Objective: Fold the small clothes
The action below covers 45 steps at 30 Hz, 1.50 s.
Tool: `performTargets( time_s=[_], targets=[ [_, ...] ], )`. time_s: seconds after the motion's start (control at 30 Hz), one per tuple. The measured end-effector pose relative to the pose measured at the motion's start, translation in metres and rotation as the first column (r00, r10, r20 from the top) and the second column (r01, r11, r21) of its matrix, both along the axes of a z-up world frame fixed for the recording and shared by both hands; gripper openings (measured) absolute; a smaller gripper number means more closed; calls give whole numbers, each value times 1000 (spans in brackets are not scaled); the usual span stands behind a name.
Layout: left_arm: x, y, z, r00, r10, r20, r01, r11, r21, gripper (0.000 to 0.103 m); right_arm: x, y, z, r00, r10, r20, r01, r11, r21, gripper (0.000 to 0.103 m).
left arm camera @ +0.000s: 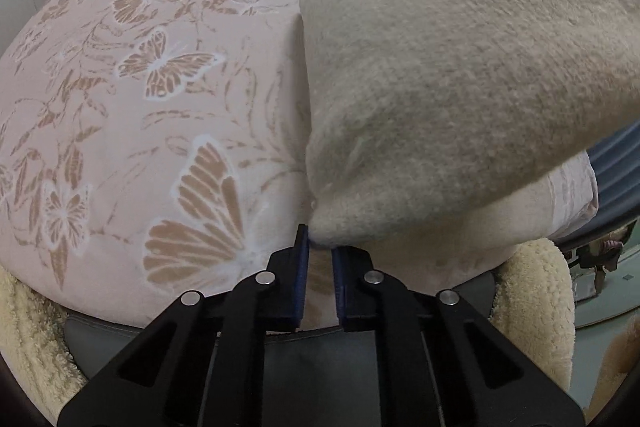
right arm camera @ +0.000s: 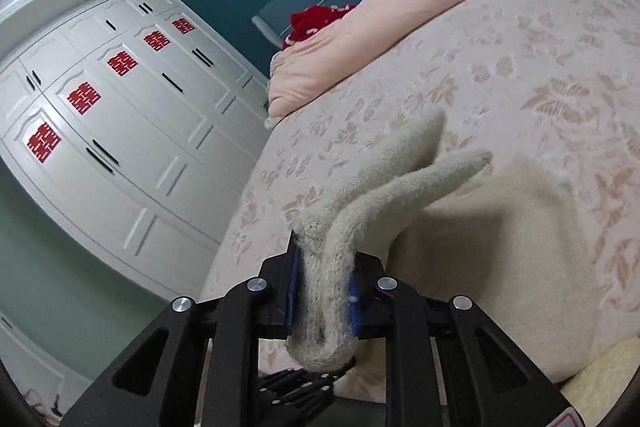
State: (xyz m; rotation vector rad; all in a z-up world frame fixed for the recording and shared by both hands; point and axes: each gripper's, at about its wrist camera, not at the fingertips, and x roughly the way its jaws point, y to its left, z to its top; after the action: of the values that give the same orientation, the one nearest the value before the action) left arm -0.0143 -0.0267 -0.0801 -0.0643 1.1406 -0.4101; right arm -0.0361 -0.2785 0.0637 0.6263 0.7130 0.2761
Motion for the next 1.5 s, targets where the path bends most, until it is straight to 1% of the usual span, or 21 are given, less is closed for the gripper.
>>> performTargets(
  time_s=[0.07,0.13,0.17,0.2,0.27,0.4,0.5,0.53,0.63,0.7,0.77,0.83,0.9,0.93,1.0,1.1,1.23,1.33,1.43,1.47,1.5],
  targets=[
    [-3,-13,-1,999,-39,10,39,998,48,9,-7,-19,-33,992,-82,-100,67,987,-145,18],
    [-3,-18,-12,999,-41,-22,43,997,62,9,-3,-42,-104,935,-167,-313,76,956,-282,18],
    [-2,-20,-16,998,-40,-42,42,998,54,9,-8,-52,-132,899,-199,-391,96,959,-267,18],
    [-2,-21,-17,998,-37,-53,40,998,56,9,-18,-59,-142,893,-201,-402,133,972,-191,18],
    [-4,-22,-16,998,-41,-44,44,996,75,9,-32,-59,-122,926,-198,-320,172,979,-107,17],
    [-3,-22,-16,998,-42,-44,45,997,69,9,-28,-53,-92,957,-180,-226,152,979,-132,17],
    [-6,-25,-12,998,-59,-31,61,997,57,9,-13,-62,-130,914,-205,-351,137,968,-209,18],
    [-6,-26,-10,998,-64,-29,65,996,56,10,-14,-66,-146,897,-189,-398,129,976,-173,20],
    [-11,-29,0,997,-82,-3,82,994,72,12,-22,-70,-137,906,-194,-377,160,980,-120,34],
    [-12,-28,7,997,-79,-7,79,996,46,19,-20,-72,-120,913,-206,-351,169,976,-135,41],
    [-15,-28,16,997,-76,3,76,997,19,31,-11,-75,-103,927,-214,-307,172,972,-157,55],
    [-18,-33,28,995,-93,37,93,996,4,34,5,-78,-93,937,-208,-281,169,973,-156,75],
    [-22,-42,40,990,-115,81,114,993,21,48,27,-79,-99,934,-176,-311,135,980,-148,80],
    [-25,-45,46,988,-120,102,117,993,27,61,39,-77,-108,925,-166,-341,118,980,-157,80],
    [-27,-49,55,983,-127,132,125,992,22,68,59,-71,-127,902,-161,-402,96,979,-177,78],
    [-29,-51,62,979,-135,150,130,991,40,69,74,-59,-134,901,-128,-414,60,983,-173,19],
    [-27,-46,61,985,-116,130,113,993,30,70,59,-61,-66,974,-114,-196,94,990,-108,14],
    [-24,-47,56,987,-110,114,107,994,31,70,40,-72,-44,979,-159,-126,141,980,-137,14],
    [-24,-51,50,988,-117,102,114,993,38,70,51,-80,-102,938,-205,-279,98,930,-355,15],
    [-24,-53,48,988,-120,97,117,992,43,70,55,-85,-131,905,-206,-372,55,924,-377,16],
    [-24,-55,46,988,-124,88,119,991,55,71,52,-90,-143,897,-211,-388,62,930,-363,18]
  ],
)
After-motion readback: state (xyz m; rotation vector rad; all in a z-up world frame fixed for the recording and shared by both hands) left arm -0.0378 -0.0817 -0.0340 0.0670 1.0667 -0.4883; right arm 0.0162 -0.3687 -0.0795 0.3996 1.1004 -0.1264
